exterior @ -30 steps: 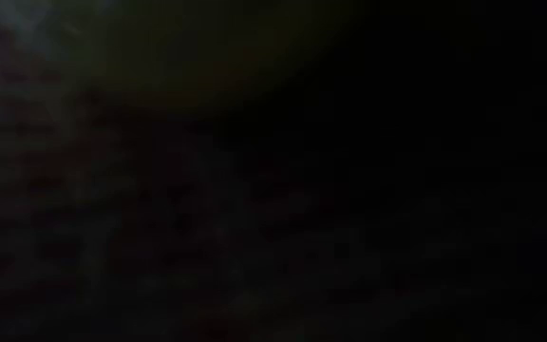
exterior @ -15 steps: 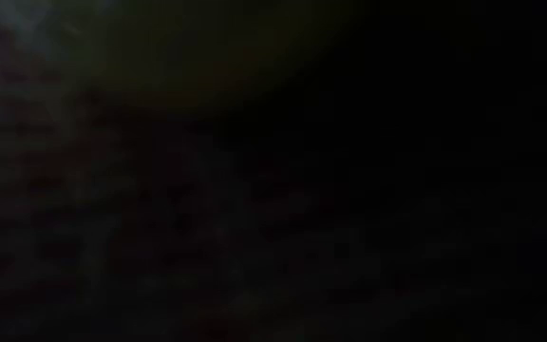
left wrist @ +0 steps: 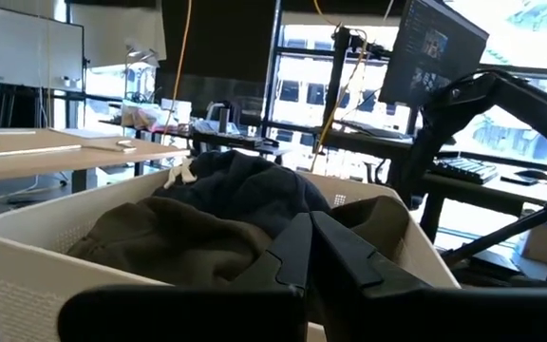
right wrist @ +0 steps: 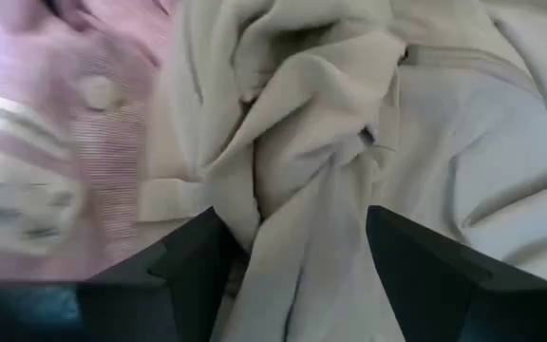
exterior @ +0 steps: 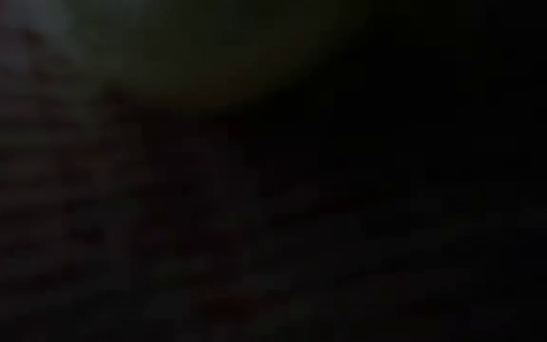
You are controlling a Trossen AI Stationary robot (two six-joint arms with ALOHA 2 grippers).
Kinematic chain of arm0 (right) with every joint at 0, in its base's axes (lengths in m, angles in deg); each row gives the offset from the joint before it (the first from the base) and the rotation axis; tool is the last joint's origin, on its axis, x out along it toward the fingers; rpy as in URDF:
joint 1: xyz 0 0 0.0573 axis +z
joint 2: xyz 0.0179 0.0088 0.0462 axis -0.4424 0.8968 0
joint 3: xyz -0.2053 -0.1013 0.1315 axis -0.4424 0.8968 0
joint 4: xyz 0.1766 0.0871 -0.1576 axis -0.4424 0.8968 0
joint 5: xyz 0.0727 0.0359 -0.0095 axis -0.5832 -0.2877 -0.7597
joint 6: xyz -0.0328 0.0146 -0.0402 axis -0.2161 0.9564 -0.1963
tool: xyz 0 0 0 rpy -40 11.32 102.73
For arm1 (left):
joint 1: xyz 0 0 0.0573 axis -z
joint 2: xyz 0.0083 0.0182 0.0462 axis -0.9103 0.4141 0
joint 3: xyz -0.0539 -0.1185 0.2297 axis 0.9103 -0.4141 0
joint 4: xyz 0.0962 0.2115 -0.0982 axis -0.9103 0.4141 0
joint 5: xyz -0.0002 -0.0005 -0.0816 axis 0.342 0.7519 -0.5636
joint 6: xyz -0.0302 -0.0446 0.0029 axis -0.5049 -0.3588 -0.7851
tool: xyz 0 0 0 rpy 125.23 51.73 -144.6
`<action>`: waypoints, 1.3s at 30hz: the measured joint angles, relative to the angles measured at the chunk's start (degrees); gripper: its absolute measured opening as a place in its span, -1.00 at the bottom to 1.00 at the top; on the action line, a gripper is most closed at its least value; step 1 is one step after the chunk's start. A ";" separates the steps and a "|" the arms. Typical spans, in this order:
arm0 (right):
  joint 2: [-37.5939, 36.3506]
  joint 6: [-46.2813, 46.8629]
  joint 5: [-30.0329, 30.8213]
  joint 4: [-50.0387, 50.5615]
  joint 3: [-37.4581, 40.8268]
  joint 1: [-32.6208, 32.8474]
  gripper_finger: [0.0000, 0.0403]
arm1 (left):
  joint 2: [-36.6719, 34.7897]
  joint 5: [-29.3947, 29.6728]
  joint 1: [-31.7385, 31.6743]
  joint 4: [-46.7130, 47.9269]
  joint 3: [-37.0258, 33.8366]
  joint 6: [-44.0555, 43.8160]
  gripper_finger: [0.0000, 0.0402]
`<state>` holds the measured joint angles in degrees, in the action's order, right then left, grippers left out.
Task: Sort clothes
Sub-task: Put the brown pants into the laundry bin
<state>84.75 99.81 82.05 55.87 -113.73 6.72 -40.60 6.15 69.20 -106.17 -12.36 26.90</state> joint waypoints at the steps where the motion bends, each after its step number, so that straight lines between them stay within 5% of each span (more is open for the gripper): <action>1: 0.46 0.26 1.69 0.57 -0.01 0.00 0.25 | 0.00 0.02 0.00 0.00 0.00 0.56 -0.98; 8: 2.54 6.43 15.39 14.86 0.06 -0.97 0.25 | 0.00 0.02 -0.01 -0.08 0.00 0.60 -0.98; 18: 4.90 1.63 4.83 -1.17 2.24 -5.02 0.25 | 0.01 0.00 -0.02 -0.06 0.00 1.26 -0.98; 25: 8.87 0.90 5.15 -4.19 4.31 -9.25 0.23 | 0.00 0.02 0.00 0.04 0.00 0.49 -0.98; 29: 9.63 -0.11 3.73 -4.39 4.32 -9.79 -0.05 | 0.00 0.01 -0.01 0.12 0.00 0.31 -0.98; 34: 9.59 -1.13 3.46 1.87 0.06 -8.67 -0.81 | 0.00 0.00 -0.02 0.56 0.00 0.08 -0.98; 39: 7.62 -3.55 5.64 9.79 -6.84 -6.23 -0.84 | 0.00 -0.02 0.00 1.11 0.02 -1.38 -0.98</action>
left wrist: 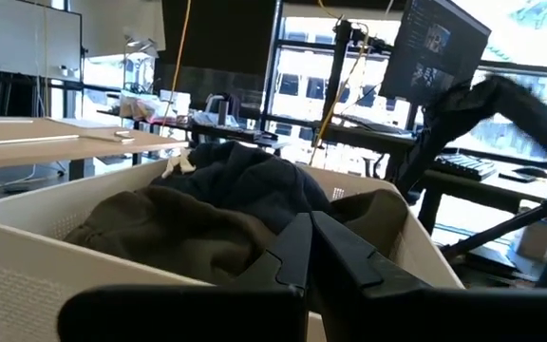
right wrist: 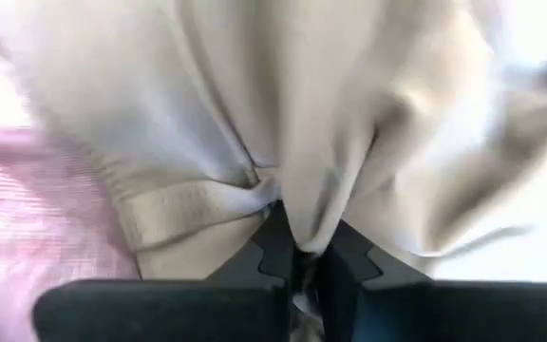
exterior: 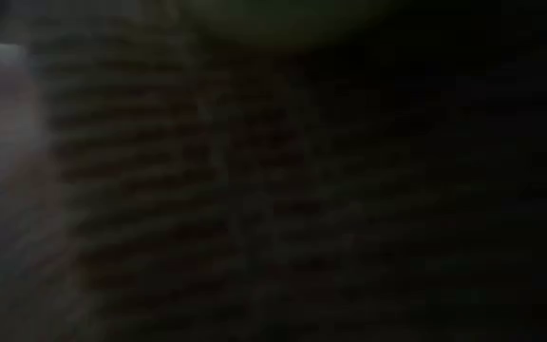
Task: Sort clothes
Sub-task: Put the brown pants into the laundry bin
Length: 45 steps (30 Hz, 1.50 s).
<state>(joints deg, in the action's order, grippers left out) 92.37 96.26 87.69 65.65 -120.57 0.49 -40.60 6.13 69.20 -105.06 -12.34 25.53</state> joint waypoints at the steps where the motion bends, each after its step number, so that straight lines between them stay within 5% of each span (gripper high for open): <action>1: -0.98 0.41 1.98 1.74 -1.82 0.60 -0.84 | 0.00 0.00 0.00 0.25 -0.02 0.00 -0.98; 15: -8.02 -9.00 32.22 11.62 -29.15 2.82 -0.90 | 0.02 0.01 0.00 0.29 0.00 0.15 -0.98; 19: -8.99 -18.65 39.83 6.71 -37.06 2.73 -0.91 | 0.00 0.00 0.00 0.35 0.00 0.19 -0.98; 22: -13.60 -29.37 43.18 -6.06 -34.00 1.75 -0.89 | 0.02 0.00 -0.02 0.35 -0.02 0.20 -0.98; 27: -17.72 -35.44 43.90 -13.76 -33.97 -3.28 -0.90 | 0.01 0.02 0.00 0.30 0.00 0.02 -0.98; 33: -19.14 -31.85 43.12 -6.26 -33.97 -12.94 -0.89 | 0.02 0.00 0.00 0.37 0.00 0.02 -0.98; 39: -16.10 -15.87 27.53 12.83 -33.92 -22.75 -0.90 | 0.02 0.00 0.00 0.49 0.00 0.20 -0.98; 45: -8.46 -8.52 18.74 25.15 -33.86 -29.00 -0.89 | 0.02 0.00 0.00 0.45 0.00 0.20 -0.98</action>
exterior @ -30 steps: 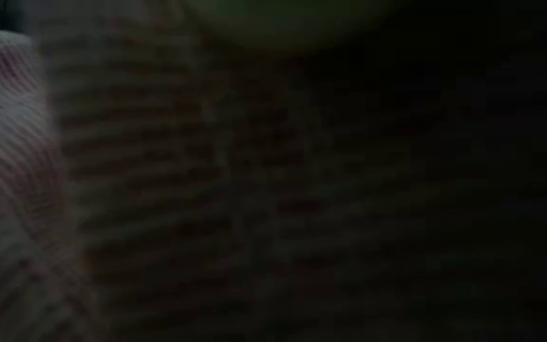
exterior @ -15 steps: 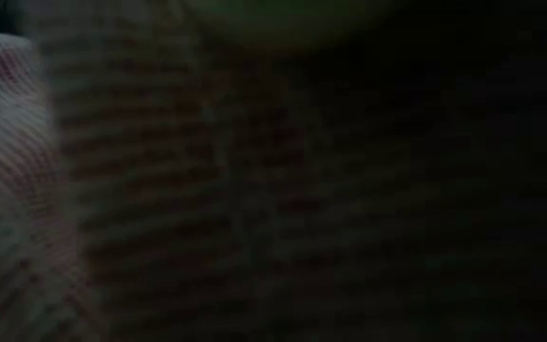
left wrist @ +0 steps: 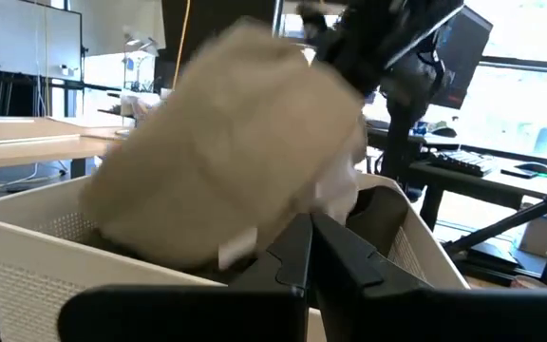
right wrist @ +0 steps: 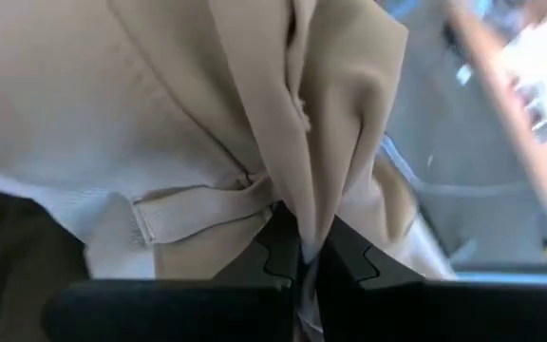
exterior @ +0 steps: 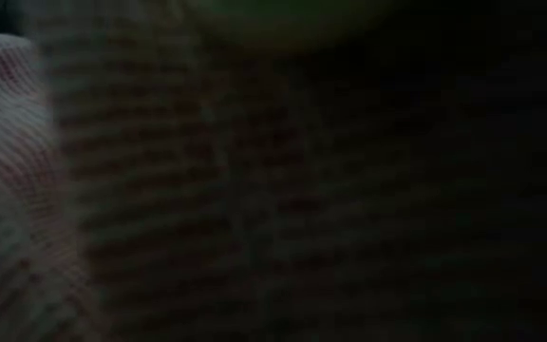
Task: Sort clothes
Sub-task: Put the brown pants into the laundry bin
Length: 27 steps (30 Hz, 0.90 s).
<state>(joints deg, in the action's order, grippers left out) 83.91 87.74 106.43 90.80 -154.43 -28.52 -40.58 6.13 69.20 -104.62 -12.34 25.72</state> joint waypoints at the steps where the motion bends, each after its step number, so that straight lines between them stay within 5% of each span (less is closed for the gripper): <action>1: 1.52 0.08 -1.12 0.34 0.00 -0.62 -0.89 | 0.00 0.00 0.00 0.06 0.00 0.00 -0.98; 15: 20.50 -1.29 -14.86 -7.82 -0.11 -2.76 -0.88 | -0.03 -0.01 0.00 1.79 0.00 -0.82 -0.98; 27: 16.49 0.53 -21.26 -6.37 -2.94 -2.44 -0.41 | -0.02 0.04 0.02 1.24 -0.02 -0.83 -0.98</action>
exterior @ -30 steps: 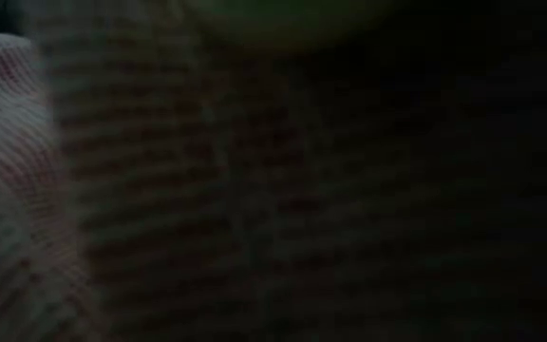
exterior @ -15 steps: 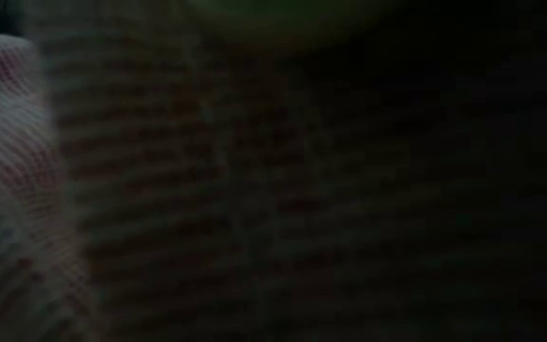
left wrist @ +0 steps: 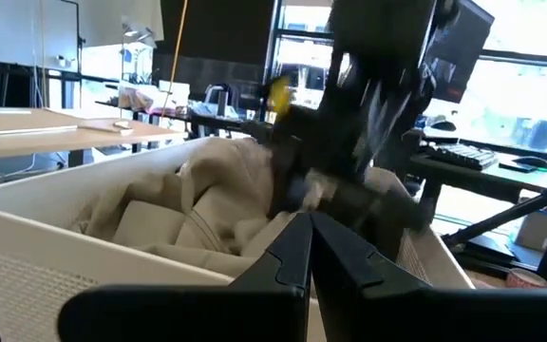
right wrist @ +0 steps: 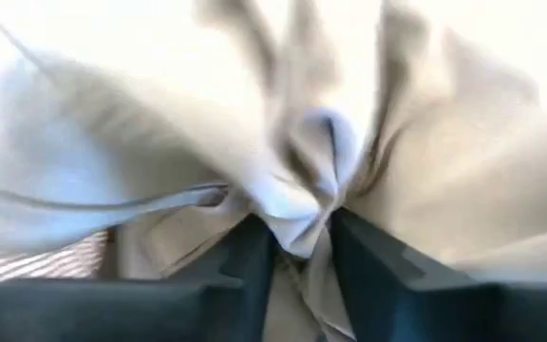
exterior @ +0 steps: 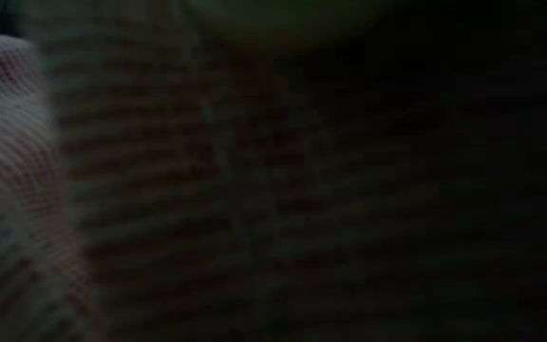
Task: Sort clothes
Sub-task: Put the brown pants into the laundry bin, then put the pink polo into the laundry bin
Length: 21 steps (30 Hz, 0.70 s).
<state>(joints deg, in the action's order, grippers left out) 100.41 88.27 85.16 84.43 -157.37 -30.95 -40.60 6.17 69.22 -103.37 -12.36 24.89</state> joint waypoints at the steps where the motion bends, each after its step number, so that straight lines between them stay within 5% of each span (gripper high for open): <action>1: -0.96 -0.14 -0.35 -0.45 -0.12 0.15 -0.34 | 0.02 0.00 0.00 0.02 0.02 -0.01 -0.98; 12: -14.29 4.81 2.30 -0.74 -0.18 4.40 0.18 | 0.02 0.00 0.00 0.17 0.00 -0.22 -0.98; 21: -17.21 7.04 -3.41 1.55 0.43 22.53 0.20 | 0.02 -0.02 0.00 0.22 0.01 -0.53 -0.98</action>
<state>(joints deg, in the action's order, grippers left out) 83.19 95.31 81.75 85.97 -156.94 -8.43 -40.58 6.15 69.22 -103.15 -12.35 24.37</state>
